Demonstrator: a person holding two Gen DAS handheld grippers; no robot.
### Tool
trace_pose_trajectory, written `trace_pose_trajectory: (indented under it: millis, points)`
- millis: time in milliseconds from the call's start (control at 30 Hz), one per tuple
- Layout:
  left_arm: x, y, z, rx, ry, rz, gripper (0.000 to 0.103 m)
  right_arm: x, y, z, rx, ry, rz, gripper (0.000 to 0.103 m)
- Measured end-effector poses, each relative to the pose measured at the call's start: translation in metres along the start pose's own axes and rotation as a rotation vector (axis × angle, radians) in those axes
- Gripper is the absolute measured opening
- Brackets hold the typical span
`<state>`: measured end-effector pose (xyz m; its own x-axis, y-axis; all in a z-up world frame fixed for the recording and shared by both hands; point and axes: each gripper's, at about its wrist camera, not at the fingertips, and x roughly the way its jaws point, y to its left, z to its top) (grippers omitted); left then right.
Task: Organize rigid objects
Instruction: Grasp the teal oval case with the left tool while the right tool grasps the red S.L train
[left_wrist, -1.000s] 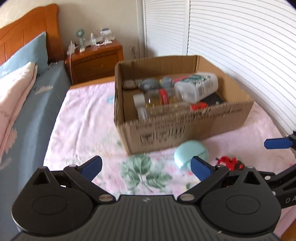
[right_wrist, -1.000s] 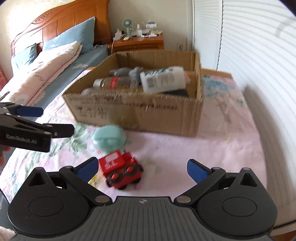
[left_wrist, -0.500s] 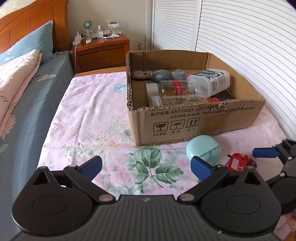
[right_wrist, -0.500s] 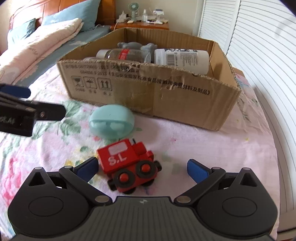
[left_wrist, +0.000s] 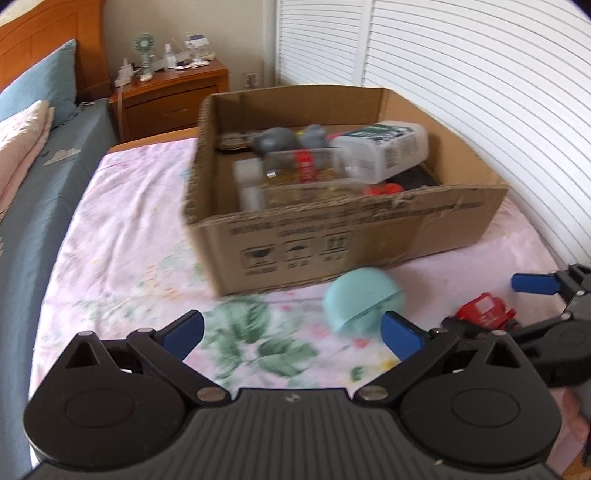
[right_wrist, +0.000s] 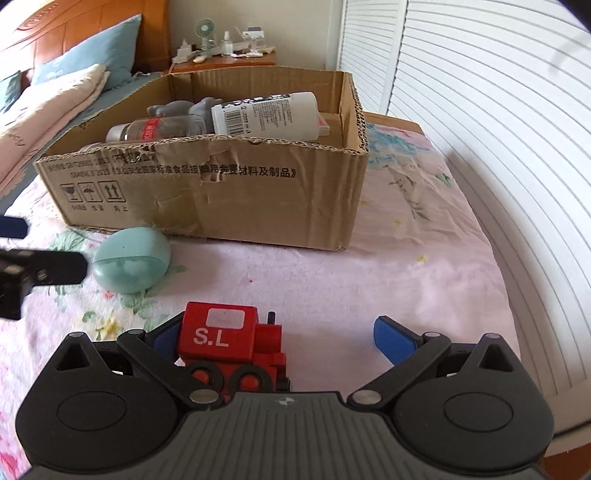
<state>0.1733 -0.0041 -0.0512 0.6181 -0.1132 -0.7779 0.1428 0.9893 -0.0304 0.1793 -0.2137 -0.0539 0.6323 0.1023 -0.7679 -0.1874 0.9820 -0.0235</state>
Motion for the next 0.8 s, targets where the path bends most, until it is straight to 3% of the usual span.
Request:
trace_pose_trajectory:
  millis: [267, 467, 800]
  points:
    - [0.027, -0.028, 0.012, -0.022, 0.025, -0.016, 0.101, -0.002, 0.001, -0.004, -0.021, -0.028, 0.018, 0.103]
    - [0.046, -0.041, 0.009, -0.012, 0.027, 0.058, 0.102, -0.002, -0.001, -0.005, -0.033, -0.038, 0.029, 0.103]
    - [0.036, -0.02, -0.001, -0.045, 0.043, 0.067, 0.102, -0.002, -0.001, -0.005, -0.037, -0.04, 0.033, 0.103]
